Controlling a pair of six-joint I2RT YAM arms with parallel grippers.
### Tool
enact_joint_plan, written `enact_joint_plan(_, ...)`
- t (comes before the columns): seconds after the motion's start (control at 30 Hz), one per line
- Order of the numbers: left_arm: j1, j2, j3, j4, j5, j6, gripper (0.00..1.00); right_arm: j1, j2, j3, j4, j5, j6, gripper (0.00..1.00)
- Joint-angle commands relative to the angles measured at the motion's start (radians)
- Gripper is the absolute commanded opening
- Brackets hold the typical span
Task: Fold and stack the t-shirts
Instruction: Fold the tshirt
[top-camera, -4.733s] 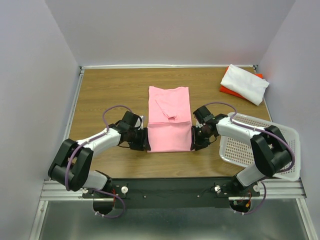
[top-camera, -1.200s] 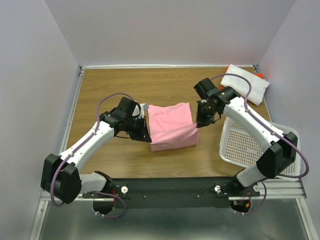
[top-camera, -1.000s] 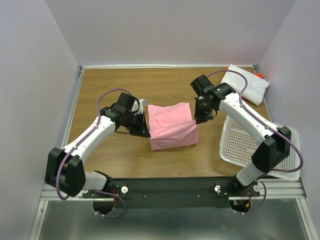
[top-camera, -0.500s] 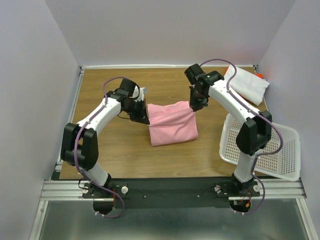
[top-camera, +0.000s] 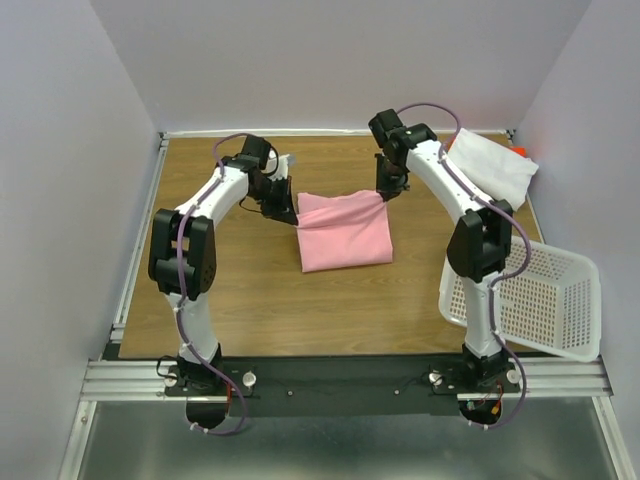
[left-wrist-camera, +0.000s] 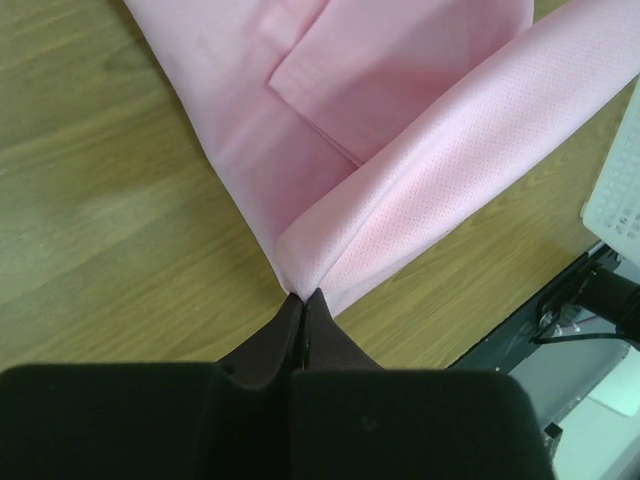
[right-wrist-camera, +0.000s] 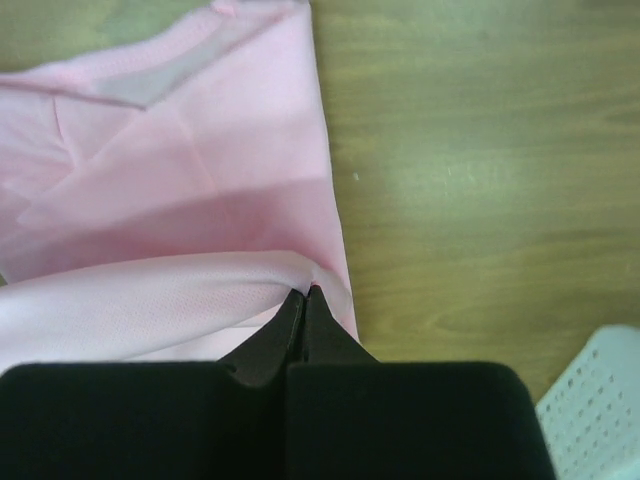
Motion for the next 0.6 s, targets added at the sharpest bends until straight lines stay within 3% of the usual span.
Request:
enact_joint_plan(0.0,0.043,0.081,0.072,-0.048,0.025,0.039,0.00,-0.025,0.108,0.121,-0.015,0.010,-0.063,0.01)
enact_joint_plan(0.07,0.055,0.141,0.125,-0.025,0.038,0.013,0.00,-0.032,0.147,0.175,-0.011,-0.002,-0.072,0.00)
enact_joint_plan(0.13,0.069,0.196,0.190,0.026,0.074,-0.007,0.17,-0.051,0.224,0.271,-0.007,-0.039,-0.076,0.01)
enact_joint_plan(0.2,0.075,0.294,0.325,0.076,0.091,-0.061,0.39,-0.074,0.275,0.365,0.012,-0.056,-0.079,0.20)
enact_joint_plan(0.27,0.077,0.391,0.490,0.153,0.138,-0.100,0.49,-0.092,0.319,0.405,0.058,-0.101,-0.083,0.53)
enact_joint_plan(0.33,0.080,0.440,0.623,0.202,0.143,-0.133,0.53,-0.101,0.309,0.381,0.133,-0.135,-0.090,0.62)
enact_joint_plan(0.43,0.081,0.463,0.669,0.198,0.108,-0.144,0.55,-0.106,0.281,0.336,0.173,-0.145,-0.099,0.77)
enact_joint_plan(0.57,0.086,0.356,0.444,0.225,0.029,-0.101,0.55,-0.106,0.185,0.162,0.212,-0.155,-0.131,0.79)
